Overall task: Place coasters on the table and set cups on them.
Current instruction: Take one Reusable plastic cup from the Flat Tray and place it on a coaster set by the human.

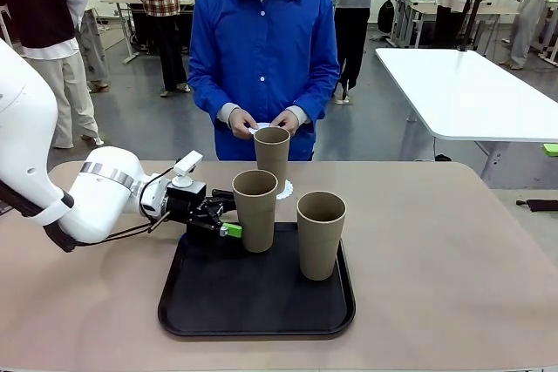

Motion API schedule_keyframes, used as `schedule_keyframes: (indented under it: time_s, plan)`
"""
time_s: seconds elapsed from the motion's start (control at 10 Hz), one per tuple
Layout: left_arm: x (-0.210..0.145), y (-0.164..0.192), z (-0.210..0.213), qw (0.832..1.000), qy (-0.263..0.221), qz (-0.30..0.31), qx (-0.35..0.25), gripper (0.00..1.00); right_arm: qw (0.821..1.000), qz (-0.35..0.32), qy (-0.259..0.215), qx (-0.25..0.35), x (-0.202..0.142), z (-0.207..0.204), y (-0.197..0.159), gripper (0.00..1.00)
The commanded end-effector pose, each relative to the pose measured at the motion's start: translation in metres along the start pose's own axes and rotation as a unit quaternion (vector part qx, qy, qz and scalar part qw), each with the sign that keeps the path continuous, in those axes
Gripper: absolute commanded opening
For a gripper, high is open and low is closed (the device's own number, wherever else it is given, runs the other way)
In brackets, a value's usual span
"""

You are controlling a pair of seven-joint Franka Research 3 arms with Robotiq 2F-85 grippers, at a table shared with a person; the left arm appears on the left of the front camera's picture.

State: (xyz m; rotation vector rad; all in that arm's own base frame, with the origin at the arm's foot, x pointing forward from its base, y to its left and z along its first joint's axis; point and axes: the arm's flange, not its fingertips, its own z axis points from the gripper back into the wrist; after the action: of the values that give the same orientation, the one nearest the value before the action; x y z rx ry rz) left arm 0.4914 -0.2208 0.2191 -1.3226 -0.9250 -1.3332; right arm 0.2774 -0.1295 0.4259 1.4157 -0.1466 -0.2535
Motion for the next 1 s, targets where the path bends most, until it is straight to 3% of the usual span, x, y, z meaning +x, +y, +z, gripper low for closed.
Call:
schedule_keyframes:
  time_s: [0.0, 0.9]
  plan:
    - [0.0, 0.006, -0.008, 1.0, -0.012, -0.022, -0.01, 1.0, 1.0, 0.003, -0.002, 0.004, 0.0, 0.0, 0.002, 1.0]
    - [-0.004, 0.009, -0.044, 0.999, -0.005, -0.031, -0.038, 1.0, 1.0, 0.003, -0.002, 0.004, 0.0, 0.0, 0.002, 1.0]
